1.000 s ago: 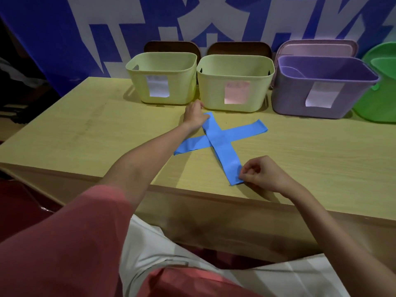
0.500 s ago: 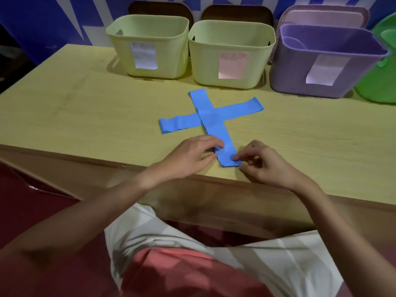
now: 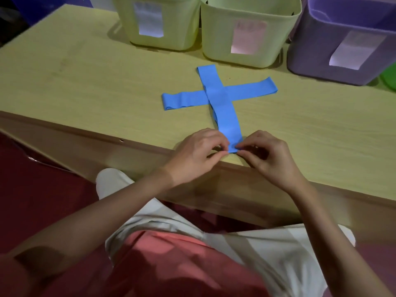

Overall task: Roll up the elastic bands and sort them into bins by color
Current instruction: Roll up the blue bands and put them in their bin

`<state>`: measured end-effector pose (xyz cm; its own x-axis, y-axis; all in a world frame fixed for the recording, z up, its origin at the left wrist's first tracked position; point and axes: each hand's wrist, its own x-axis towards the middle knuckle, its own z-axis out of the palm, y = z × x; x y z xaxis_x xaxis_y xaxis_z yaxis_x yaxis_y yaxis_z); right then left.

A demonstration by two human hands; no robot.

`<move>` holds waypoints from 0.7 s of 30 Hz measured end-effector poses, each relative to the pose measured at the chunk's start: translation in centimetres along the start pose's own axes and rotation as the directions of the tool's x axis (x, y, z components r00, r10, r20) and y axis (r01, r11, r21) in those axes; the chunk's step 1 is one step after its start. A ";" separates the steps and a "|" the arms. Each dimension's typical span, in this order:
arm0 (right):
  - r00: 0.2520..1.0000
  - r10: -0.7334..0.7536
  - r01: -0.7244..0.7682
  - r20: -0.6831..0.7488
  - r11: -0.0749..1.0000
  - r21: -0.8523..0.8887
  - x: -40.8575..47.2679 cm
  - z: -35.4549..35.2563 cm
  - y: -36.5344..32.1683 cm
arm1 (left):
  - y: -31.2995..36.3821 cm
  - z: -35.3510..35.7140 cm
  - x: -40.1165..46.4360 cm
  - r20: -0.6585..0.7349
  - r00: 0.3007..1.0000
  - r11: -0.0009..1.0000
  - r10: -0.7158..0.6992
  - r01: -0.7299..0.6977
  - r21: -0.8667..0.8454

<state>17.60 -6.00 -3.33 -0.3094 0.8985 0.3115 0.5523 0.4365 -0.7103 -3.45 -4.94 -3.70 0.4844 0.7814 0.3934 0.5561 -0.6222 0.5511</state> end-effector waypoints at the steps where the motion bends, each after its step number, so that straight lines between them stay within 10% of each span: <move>1: 1.000 0.007 -0.007 0.000 1.000 0.005 -0.1 0.0 0.0 | 0.0 0.1 -0.2 -0.009 1.000 1.000 0.005 -0.005 0.008; 21: 0.973 -0.232 0.219 0.005 0.910 -0.352 -0.8 1.0 0.1 | 0.0 0.7 -1.0 -0.074 0.986 0.974 0.149 -0.134 0.181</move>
<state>17.15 -6.69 -4.26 -0.4330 0.7723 0.4648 0.7073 0.6108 -0.3558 -3.45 -5.76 -4.54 0.5109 0.6813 0.5242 0.5991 -0.7195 0.3513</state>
